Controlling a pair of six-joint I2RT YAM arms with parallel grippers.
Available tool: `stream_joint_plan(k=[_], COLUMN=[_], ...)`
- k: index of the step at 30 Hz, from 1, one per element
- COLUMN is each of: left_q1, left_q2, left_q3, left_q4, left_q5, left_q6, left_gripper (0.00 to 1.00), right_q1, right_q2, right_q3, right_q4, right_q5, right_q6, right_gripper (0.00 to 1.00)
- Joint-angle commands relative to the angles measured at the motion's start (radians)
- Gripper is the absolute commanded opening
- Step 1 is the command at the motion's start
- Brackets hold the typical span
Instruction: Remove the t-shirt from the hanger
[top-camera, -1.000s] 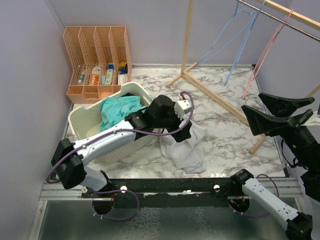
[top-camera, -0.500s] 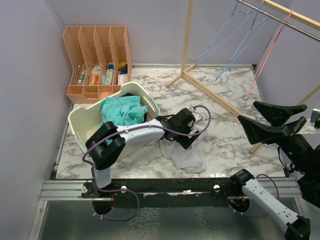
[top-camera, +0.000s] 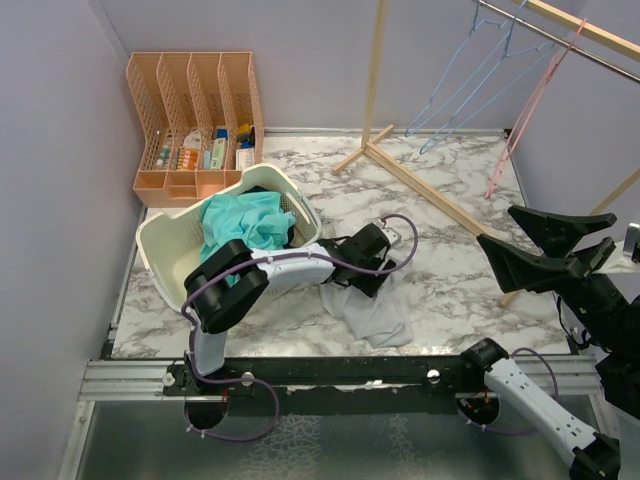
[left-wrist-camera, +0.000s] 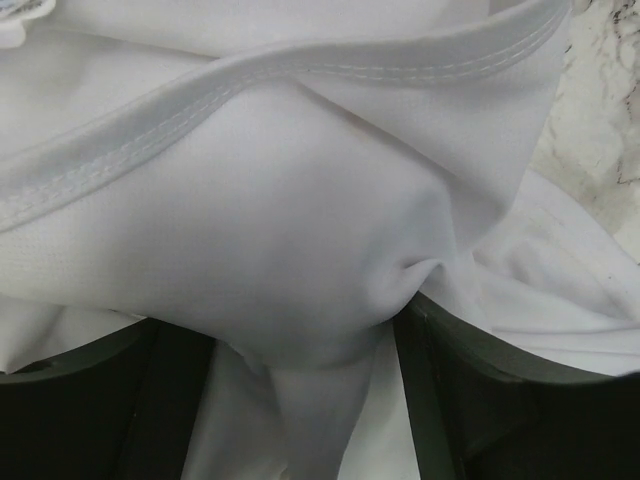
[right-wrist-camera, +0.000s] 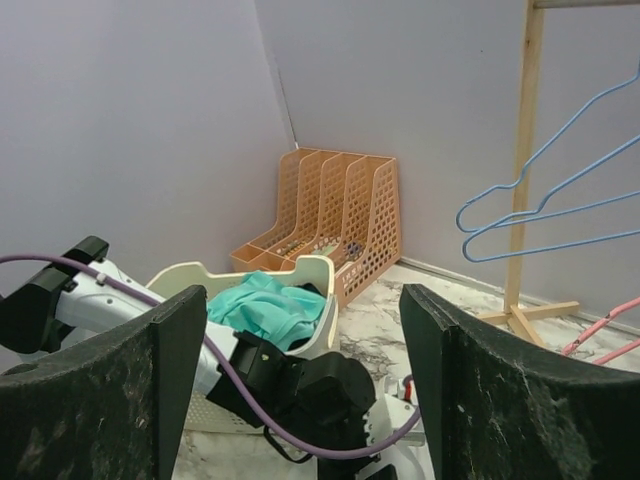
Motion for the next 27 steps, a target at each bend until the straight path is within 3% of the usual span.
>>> stream_joint_plan(k=[1, 4, 7, 10, 16, 23, 27], left_q1=[0.002, 0.014, 0.028, 0.038, 0.085, 0.302, 0.360], left_q2=[0.003, 0.002, -0.003, -0.039, -0.163, -0.312, -0.379], left_q3=[-0.013, 0.006, 0.042, 0.083, 0.221, 0.454, 0.613], left_q4=[0.012, -0.011, -0.049, -0.087, -0.208, -0.352, -0.401], left_q5=[0.040, 0.064, 0.080, 0.071, -0.013, -0.042, -0.160], left_q6=[0.011, 0.028, 0.046, 0.073, 0.130, 0.176, 0.225], left_gripper=[0.67, 0.51, 0.19, 0.00, 0.00, 0.00, 0.00], right_q1=[-0.001, -0.001, -0.001, -0.001, -0.001, -0.001, -0.001], right_q2=[-0.011, -0.008, -0.004, -0.001, -0.002, -0.009, -0.001], right_q3=[-0.023, -0.033, -0.036, -0.040, -0.046, -0.082, -0.099], right_q4=[-0.002, 0.006, 0.011, 0.012, 0.012, 0.027, 0.034], right_q5=[0.019, 0.021, 0.026, 0.040, 0.059, 0.070, 0.065], right_q6=[0.008, 0.013, 0.014, 0.014, 0.016, 0.028, 0.032], right_gripper=[0.78, 0.78, 0.78, 0.78, 0.78, 0.78, 0.78])
